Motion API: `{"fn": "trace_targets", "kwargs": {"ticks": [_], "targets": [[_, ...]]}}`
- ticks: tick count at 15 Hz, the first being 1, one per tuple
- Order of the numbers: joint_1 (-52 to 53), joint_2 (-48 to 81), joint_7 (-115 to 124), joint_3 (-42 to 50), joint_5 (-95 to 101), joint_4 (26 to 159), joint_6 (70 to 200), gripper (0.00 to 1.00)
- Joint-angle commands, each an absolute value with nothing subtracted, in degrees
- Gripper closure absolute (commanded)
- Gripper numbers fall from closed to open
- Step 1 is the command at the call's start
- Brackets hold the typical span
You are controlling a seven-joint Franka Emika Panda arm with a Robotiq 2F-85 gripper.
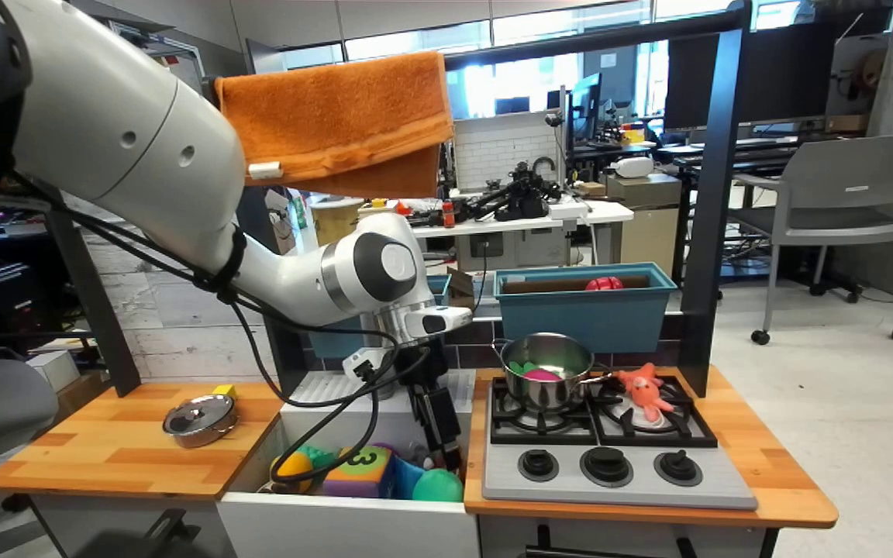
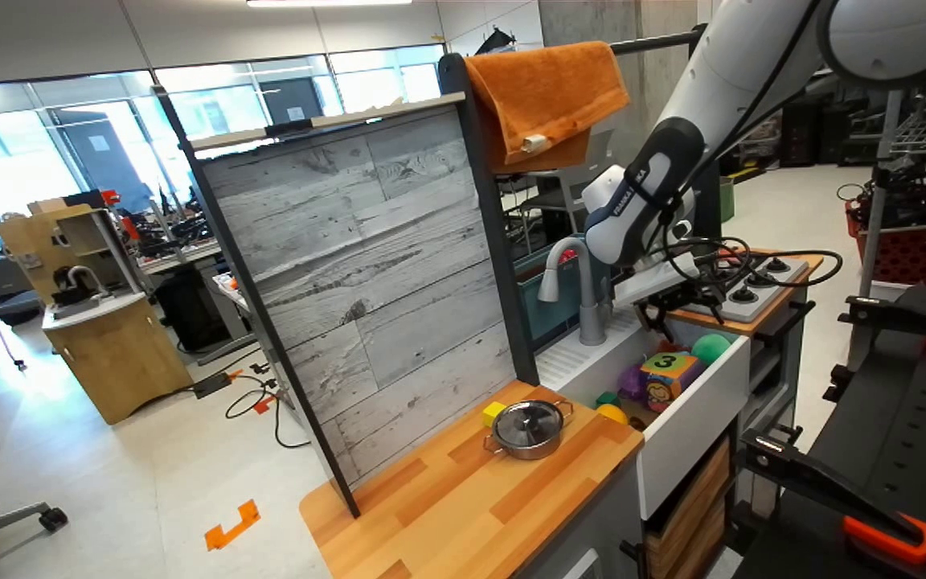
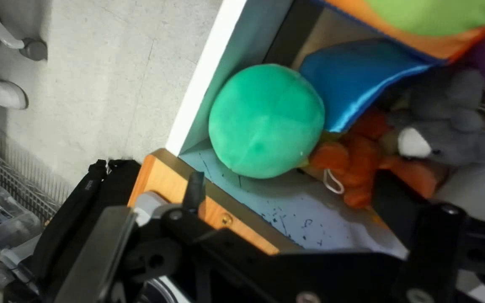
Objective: Put the green object inside the pot
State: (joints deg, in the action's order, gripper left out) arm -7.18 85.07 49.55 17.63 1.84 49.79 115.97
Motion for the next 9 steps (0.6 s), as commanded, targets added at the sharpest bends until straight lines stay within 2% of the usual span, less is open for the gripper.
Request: {"fn": "trace_targets", "kwargs": {"ticks": [1, 9], "targets": [[-8.8, 85.4, 50.3, 16.0, 2.5, 47.6, 116.0, 0.00], [-9.3, 85.2, 53.6, 15.2, 2.2, 49.7, 114.0, 0.00]]}}
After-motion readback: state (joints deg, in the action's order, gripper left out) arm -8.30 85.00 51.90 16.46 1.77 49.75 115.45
